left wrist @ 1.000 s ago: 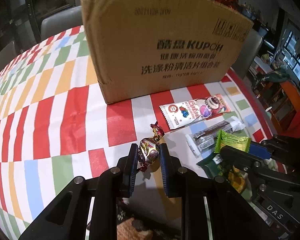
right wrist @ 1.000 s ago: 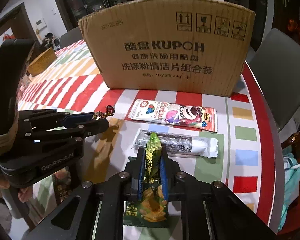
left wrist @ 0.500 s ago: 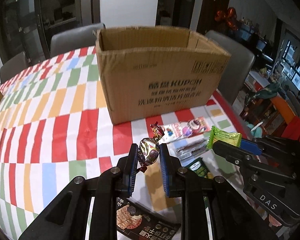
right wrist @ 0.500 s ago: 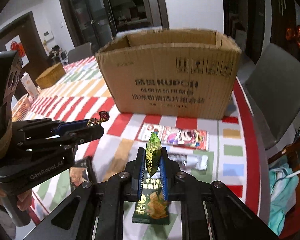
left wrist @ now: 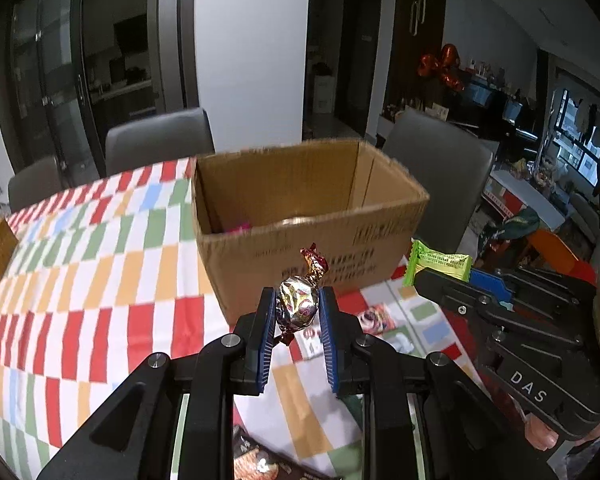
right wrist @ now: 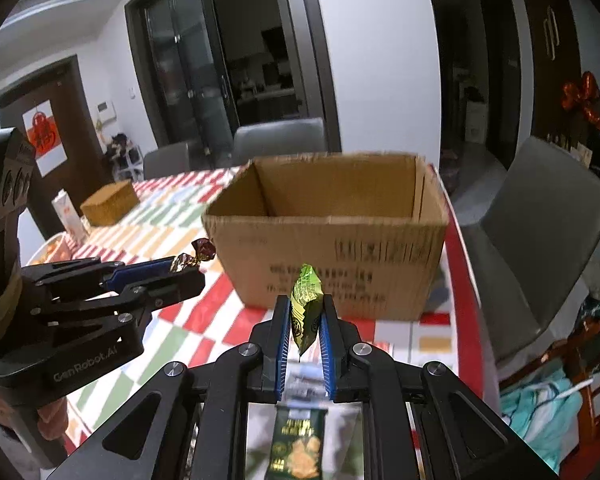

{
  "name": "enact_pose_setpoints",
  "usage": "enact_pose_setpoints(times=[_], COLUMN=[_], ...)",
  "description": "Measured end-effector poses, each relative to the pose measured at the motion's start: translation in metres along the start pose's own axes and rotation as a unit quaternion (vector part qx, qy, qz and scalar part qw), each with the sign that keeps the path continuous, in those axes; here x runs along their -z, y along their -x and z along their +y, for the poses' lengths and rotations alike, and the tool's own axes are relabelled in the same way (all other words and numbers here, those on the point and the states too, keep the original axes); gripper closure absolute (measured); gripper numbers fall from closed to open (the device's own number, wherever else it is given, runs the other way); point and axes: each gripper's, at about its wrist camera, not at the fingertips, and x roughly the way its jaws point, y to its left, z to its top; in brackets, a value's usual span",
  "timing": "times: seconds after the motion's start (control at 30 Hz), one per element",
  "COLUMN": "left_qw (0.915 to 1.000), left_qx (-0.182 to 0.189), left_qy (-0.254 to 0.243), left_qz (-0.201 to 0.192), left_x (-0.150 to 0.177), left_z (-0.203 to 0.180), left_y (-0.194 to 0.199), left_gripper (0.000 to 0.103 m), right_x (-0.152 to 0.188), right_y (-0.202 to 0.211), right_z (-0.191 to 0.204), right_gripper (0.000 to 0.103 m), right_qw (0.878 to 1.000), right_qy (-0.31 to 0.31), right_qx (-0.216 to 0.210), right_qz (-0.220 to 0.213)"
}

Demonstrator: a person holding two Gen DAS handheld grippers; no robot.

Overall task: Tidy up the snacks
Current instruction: 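Carry both snacks over the box and open both tools to drop them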

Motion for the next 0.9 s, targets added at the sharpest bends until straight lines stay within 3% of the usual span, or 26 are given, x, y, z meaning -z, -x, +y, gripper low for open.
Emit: enact_pose_setpoints(times=[0.2, 0.47, 0.8, 0.9], left_qw=[0.9996, 0.9996, 0.9999, 0.9995], left_qx=[-0.007, -0.008, -0.013, -0.027], left_qy=[-0.008, 0.000, 0.006, 0.004], left_qz=[-0.028, -0.026, 0.006, 0.015], left_x=[-0.029, -0.071, -0.110, -0.112], left_z=[0.000, 0.014, 0.024, 0.022], left_y=[0.006, -0.009, -0.052, -0.059], left_gripper=[0.081, 0.081, 0.080, 0.073], right_x=[-0.034, -0.080, -0.113, -0.116], right_y=[0.007, 0.005, -0.024, -0.035], right_z=[-0.002, -0.001, -0.015, -0.018], right_gripper=[0.088, 0.088, 0.088, 0.087], right_qw=[0.999, 0.997, 0.998, 0.998], right_qy=[0.001, 0.014, 0.019, 0.023], right_qx=[0.003, 0.015, 0.025, 0.034], right_qz=[-0.038, -0.071, -0.054, -0.045])
